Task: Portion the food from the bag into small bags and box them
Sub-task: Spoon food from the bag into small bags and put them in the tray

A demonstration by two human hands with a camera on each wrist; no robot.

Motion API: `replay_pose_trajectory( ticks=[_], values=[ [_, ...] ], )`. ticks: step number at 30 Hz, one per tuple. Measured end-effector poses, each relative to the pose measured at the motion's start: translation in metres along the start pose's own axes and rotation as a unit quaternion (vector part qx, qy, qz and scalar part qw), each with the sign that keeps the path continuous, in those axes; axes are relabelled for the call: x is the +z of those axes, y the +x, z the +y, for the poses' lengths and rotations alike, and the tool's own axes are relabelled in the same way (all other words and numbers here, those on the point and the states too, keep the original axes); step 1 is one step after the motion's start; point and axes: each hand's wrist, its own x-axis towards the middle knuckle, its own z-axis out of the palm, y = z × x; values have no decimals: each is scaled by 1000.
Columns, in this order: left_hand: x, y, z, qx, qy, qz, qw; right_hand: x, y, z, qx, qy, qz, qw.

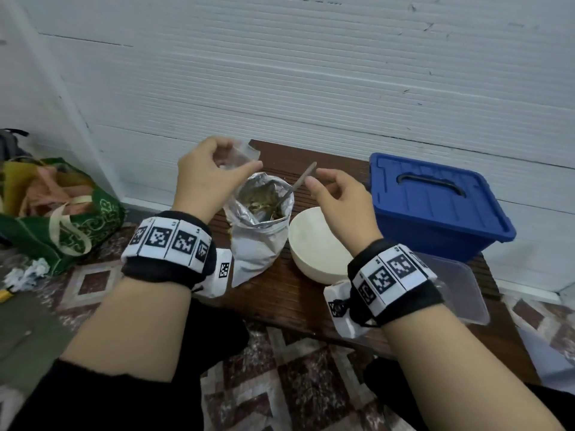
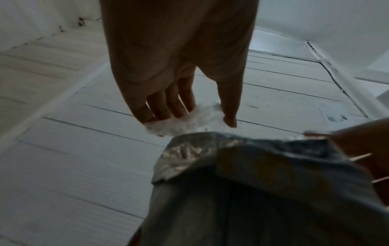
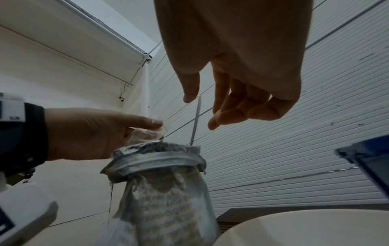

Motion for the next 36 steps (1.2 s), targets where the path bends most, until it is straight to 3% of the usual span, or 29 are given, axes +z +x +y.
replay_pose_trajectory(
  ticks=[6,10,14,17,23,28,36],
  values=[
    [4,0,-2,-34,29,-76,996,19,14,-10,-67,-43,40,996],
    [2,1,-4,-51,4,-80,996,20,11,-16,-181,-77,94,976],
    [1,1,-3,-57,-9,-83,995,25,9,-13,-242,-199,49,948],
    [0,1,-3,-60,-7,-90,994,30,8,-8,-213,-170,33,962],
    [-1,0,0,-63,-11,-99,993,32,7,-7,-51,-31,61,996],
    [-4,-2,3,-54,-8,-102,993,27,10,-3,49,39,127,990],
    [-18,1,-2,-29,38,-130,990,8,23,-7,82,96,193,973]
  ],
)
